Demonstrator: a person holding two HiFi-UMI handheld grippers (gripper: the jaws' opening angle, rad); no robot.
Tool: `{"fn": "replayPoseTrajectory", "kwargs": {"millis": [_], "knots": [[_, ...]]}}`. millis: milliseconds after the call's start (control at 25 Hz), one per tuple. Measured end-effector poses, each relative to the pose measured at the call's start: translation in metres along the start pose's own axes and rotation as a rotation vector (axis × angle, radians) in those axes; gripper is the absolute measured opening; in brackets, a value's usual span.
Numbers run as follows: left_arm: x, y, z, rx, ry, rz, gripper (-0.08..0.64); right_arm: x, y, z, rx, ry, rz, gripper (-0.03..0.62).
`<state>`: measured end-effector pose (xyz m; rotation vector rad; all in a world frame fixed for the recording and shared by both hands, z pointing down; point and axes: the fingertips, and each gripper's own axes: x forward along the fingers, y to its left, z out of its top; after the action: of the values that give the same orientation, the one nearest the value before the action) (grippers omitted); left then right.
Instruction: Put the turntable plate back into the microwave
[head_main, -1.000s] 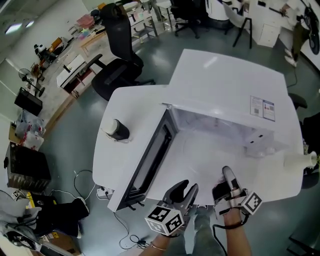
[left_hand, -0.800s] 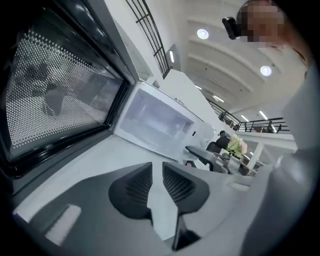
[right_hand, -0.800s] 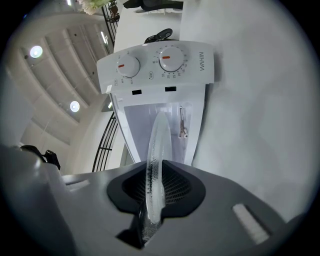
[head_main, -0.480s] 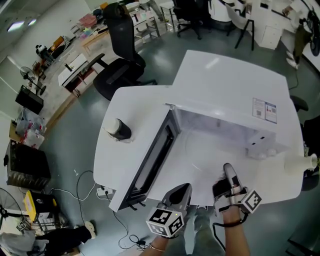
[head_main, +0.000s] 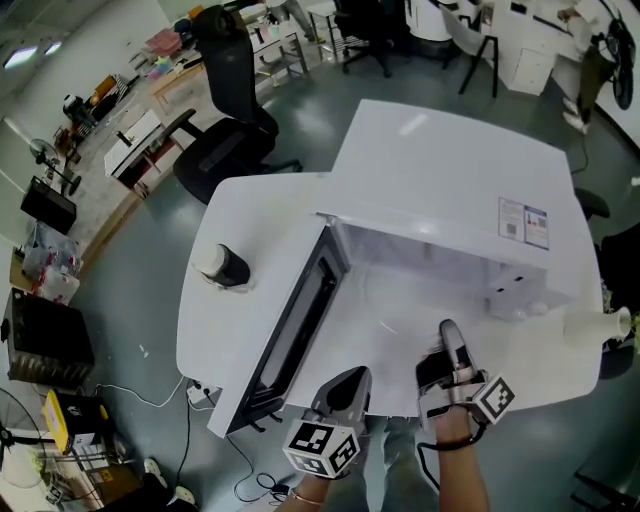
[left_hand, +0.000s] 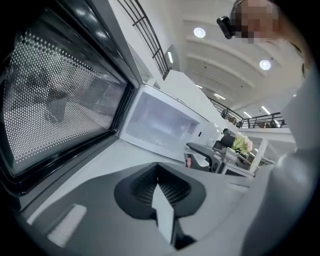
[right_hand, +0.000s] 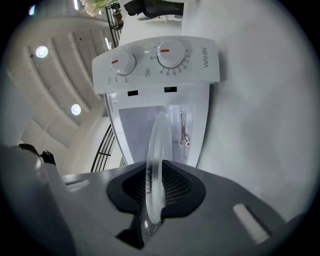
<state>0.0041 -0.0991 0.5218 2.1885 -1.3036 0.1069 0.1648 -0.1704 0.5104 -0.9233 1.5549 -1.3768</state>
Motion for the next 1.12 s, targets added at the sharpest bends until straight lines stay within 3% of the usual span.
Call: {"fn": "replayPoseTrajectory", "kwargs": {"millis": [480, 1120], "knots": [[0.010, 0.009, 0.005, -0.015, 0.009, -0.007, 0.000, 0.023, -0.006, 0.013, 0.007, -0.093, -0.003, 0.054], [0.022, 0.016, 0.018, -0.021, 0.005, -0.013, 0.000, 0.053, -0.017, 0.028, -0.031, -0.142, -0.009, 0.055]]}}
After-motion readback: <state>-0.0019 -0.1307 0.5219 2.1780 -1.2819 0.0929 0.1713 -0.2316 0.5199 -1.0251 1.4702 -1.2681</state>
